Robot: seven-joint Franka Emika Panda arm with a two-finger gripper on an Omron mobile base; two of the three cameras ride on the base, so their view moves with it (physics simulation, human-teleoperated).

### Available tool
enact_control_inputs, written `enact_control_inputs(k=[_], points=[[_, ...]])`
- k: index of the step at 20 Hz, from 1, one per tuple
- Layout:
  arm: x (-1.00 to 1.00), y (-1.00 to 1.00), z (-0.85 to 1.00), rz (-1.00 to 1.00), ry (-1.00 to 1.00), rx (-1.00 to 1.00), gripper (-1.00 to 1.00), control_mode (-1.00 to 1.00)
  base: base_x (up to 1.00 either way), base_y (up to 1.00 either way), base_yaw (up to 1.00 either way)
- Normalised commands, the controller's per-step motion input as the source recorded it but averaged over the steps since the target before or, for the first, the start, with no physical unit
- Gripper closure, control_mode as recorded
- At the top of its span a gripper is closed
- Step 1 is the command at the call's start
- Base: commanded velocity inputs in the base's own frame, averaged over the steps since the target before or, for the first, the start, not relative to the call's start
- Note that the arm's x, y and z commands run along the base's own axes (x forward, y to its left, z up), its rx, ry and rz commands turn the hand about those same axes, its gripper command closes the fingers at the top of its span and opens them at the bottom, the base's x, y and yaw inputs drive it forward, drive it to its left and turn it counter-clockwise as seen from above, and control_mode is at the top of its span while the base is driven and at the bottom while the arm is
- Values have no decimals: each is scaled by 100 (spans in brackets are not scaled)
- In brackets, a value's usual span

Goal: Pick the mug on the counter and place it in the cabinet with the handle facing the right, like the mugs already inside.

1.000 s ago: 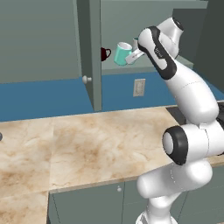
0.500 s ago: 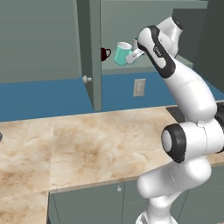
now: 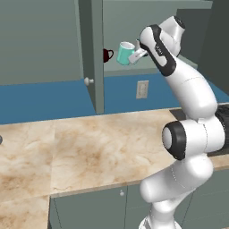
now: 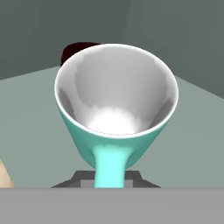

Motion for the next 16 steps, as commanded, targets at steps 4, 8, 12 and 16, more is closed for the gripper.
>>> enact_control_inputs(k=[4, 8, 12, 16], points=[[26, -5, -13, 0, 0, 0, 100, -100, 0, 0, 0], [29, -2, -14, 0, 0, 0, 100, -100, 0, 0, 0], [34, -1, -16, 0, 0, 0, 100, -100, 0, 0, 0], [36, 0, -16, 5, 0, -2, 100, -100, 0, 0, 0]])
